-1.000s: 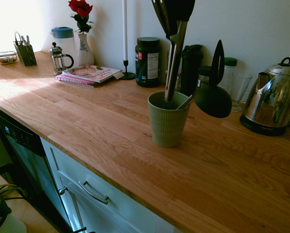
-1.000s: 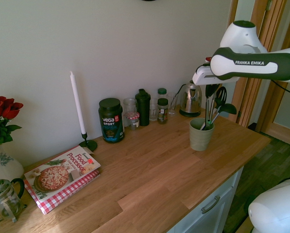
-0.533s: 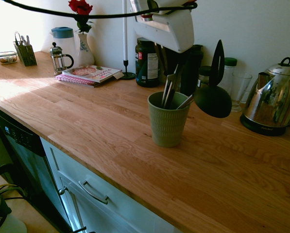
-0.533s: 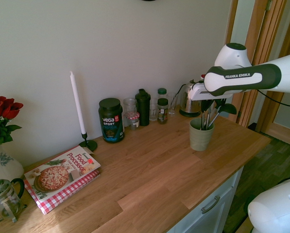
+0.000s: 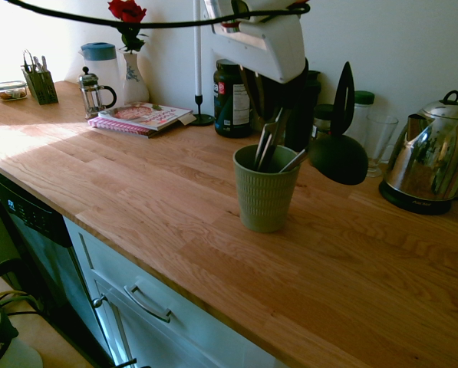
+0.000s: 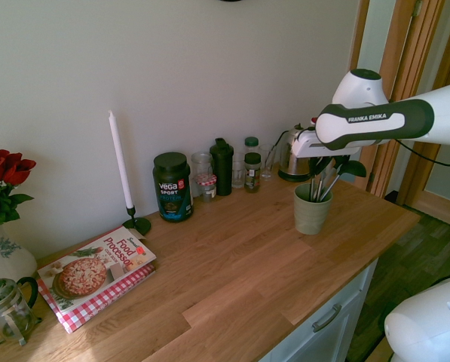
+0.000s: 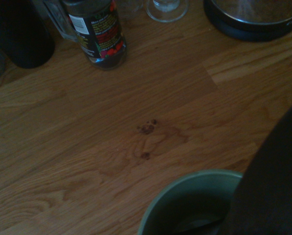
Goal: Put the tongs back in the holder
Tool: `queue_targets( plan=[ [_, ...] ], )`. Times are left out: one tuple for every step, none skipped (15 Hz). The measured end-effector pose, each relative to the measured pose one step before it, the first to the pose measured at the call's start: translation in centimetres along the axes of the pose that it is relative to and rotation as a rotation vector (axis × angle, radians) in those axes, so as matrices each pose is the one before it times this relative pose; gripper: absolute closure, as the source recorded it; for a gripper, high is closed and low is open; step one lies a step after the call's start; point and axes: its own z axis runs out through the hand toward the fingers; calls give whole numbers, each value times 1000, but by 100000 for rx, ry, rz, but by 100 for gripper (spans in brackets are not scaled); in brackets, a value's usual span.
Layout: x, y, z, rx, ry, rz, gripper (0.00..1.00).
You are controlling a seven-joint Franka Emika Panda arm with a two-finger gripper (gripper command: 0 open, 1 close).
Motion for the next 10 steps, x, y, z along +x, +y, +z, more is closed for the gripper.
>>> queue_targets(
  plan=[
    [-818, -448, -1951, 280, 124, -2078, 0],
    [-1458, -592, -2412, 194, 27, -3314, 0],
    [-2059, -765, -2212, -114, -648, -4131, 0],
    [-2549, -911, -1525, -743, -1463, -4806, 0],
    [-2533, -1120, -400, -1173, -2452, -4885, 0],
    [-2400, -1242, 806, -1245, -3325, -4518, 0],
    [-2368, -1363, 1619, -1705, -3854, -4551, 0],
    [-2328, -1333, 2246, -2833, -3789, -4471, 0],
    [-1789, -1122, 2235, -2370, -2303, -3342, 0],
    [-1215, -1016, 1917, -2343, -1677, -1776, 0]
  ],
)
